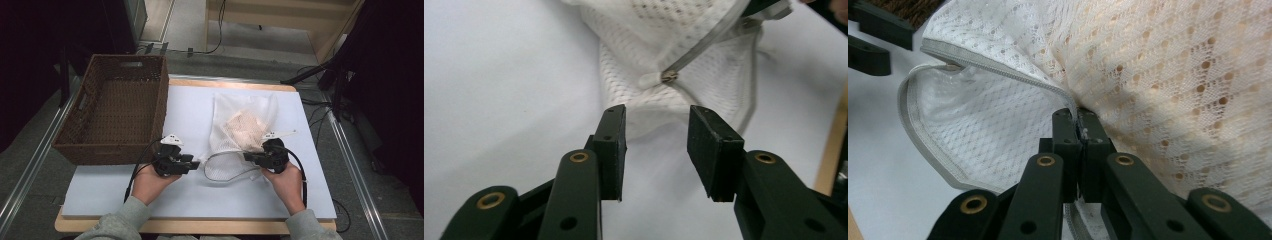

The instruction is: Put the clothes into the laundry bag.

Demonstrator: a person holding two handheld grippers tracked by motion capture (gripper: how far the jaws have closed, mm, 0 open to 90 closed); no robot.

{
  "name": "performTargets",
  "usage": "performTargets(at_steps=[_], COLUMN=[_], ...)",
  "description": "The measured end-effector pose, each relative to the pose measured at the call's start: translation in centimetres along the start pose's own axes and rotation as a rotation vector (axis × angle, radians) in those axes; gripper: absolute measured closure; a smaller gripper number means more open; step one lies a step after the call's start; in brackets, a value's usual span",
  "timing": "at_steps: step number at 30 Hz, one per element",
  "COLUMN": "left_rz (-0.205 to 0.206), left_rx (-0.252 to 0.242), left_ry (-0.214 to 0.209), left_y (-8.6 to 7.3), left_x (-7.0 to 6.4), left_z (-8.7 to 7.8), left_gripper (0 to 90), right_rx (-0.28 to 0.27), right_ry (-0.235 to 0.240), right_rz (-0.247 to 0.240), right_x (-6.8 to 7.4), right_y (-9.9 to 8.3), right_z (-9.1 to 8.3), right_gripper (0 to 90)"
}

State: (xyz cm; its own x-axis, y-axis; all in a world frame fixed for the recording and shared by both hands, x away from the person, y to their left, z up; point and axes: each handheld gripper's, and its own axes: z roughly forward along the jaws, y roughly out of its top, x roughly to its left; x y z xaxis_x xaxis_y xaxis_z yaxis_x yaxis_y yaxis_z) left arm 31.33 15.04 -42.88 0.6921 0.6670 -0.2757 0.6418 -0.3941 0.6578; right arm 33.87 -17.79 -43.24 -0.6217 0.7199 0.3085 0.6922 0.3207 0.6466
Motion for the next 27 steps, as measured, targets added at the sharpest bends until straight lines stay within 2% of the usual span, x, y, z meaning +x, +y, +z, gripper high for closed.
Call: performTargets(at_steps=[7, 10, 17, 20, 23, 25, 26, 27], left_rz=[0.012, 0.018, 0.03, 0.038, 0.032, 0.042, 0.05, 0.054], left_rx=[0.022, 0.013, 0.036, 0.025, 0.025, 0.023, 0.03, 0.032], left_ry=[0.012, 0.005, -0.002, -0.001, -0.006, 0.0, -0.008, -0.004], left_y=[-0.3, -0.2, -0.3, -0.3, -0.2, -0.3, -0.2, -0.3], left_x=[0.5, 0.6, 0.5, 0.3, 0.1, -0.3, -0.3, -0.4], left_z=[1.9, 2.7, 4.5, 4.8, 5.1, 5.3, 5.4, 5.5], left_gripper=[55.0, 54.9, 55.0, 55.3, 63.3, 69.5, 69.5, 75.7], right_rx=[-0.001, -0.002, -0.004, -0.005, -0.001, -0.002, -0.001, 0.0], right_ry=[0.001, 0.002, 0.012, 0.017, 0.025, 0.025, 0.029, 0.032], right_rz=[-0.003, -0.001, -0.004, -0.007, -0.013, -0.016, -0.02, -0.022], right_x=[0.0, 0.1, 0.4, 0.5, 0.7, 0.8, 0.9, 1.1], right_y=[0.0, 0.0, 0.0, 0.0, -0.1, -0.1, -0.1, -0.1], right_z=[0.0, -0.1, -0.1, -0.1, -0.1, -0.1, -0.1, -0.1], right_gripper=[89.5, 89.4, 89.4, 89.5, 89.5, 89.5, 89.5, 89.5])
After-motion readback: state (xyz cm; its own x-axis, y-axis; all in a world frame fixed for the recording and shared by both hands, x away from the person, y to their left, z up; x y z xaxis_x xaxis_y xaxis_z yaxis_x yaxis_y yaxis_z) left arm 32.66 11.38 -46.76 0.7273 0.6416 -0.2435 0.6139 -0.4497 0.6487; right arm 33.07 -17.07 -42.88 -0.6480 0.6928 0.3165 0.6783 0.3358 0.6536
